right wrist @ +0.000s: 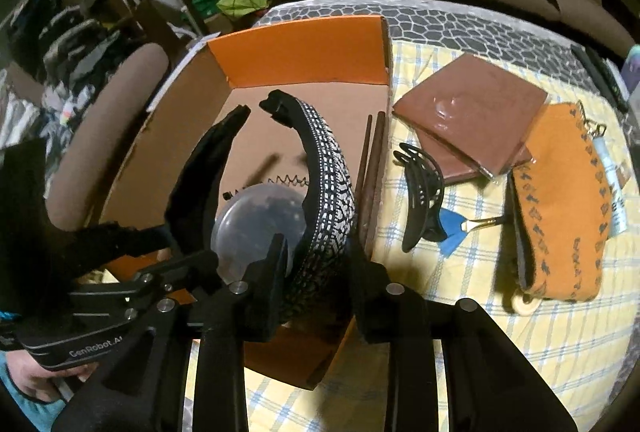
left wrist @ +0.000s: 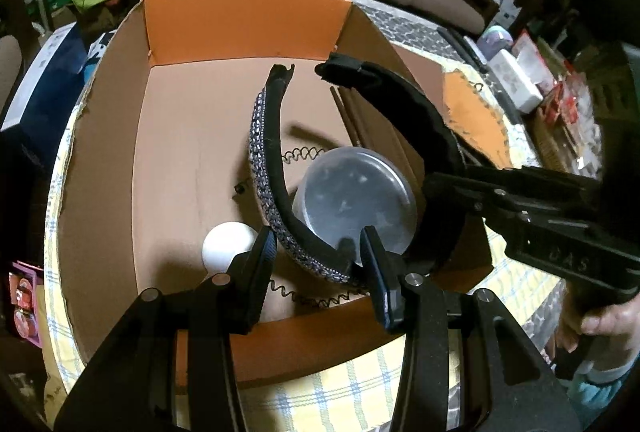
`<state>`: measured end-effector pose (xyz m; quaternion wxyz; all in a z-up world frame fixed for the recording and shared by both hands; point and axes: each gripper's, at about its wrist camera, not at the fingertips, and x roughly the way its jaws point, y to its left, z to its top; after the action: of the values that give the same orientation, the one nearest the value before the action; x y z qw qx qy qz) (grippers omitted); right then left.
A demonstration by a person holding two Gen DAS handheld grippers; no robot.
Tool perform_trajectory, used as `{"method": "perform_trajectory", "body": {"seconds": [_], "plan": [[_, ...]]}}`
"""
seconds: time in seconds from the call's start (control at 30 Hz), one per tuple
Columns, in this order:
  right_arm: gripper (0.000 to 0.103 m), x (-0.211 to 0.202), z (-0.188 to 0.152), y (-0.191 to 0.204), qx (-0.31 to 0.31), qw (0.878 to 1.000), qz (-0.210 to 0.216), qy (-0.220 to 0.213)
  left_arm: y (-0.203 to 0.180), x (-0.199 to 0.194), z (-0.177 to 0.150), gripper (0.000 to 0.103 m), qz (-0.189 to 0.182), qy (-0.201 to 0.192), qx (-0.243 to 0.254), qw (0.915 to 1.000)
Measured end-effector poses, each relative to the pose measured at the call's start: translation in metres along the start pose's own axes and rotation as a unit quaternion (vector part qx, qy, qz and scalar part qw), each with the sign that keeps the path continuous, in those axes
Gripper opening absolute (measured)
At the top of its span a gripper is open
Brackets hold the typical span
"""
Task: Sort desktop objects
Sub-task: 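Open the left gripper to drop the headband into the box, then move both grippers back toward the orange felt pouch on the table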
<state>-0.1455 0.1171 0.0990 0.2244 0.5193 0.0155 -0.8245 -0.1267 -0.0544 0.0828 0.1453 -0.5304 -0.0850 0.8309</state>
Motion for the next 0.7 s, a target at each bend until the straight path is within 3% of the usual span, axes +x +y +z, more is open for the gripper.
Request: {"method": "perform_trajectory", "body": {"seconds": [0.2,0.37,0.57,0.7], "plan": [[0.041,0.002,-0.002,0.010,-0.020,1.000,-0.019,0.003,0.005,0.003,0.002,0.040,0.005,0.005,-0.001,1.0000],[0.042,-0.006,-0.001,0.009,-0.020,1.000,-0.018,-0.006,0.003,0.005,0.003,0.040,0.007,0.007,0.002,1.0000],[0.043,-0.027,0.003,-0.004,0.005,0.999,0.008,-0.034,-0.004,-0.009,0.009,0.040,-0.012,-0.022,-0.003,0.9997],[0.051,-0.040,0.005,-0.015,0.020,0.998,0.001,-0.051,-0.014,-0.013,0.013,0.047,-0.029,-0.036,-0.001,0.9989]]}}
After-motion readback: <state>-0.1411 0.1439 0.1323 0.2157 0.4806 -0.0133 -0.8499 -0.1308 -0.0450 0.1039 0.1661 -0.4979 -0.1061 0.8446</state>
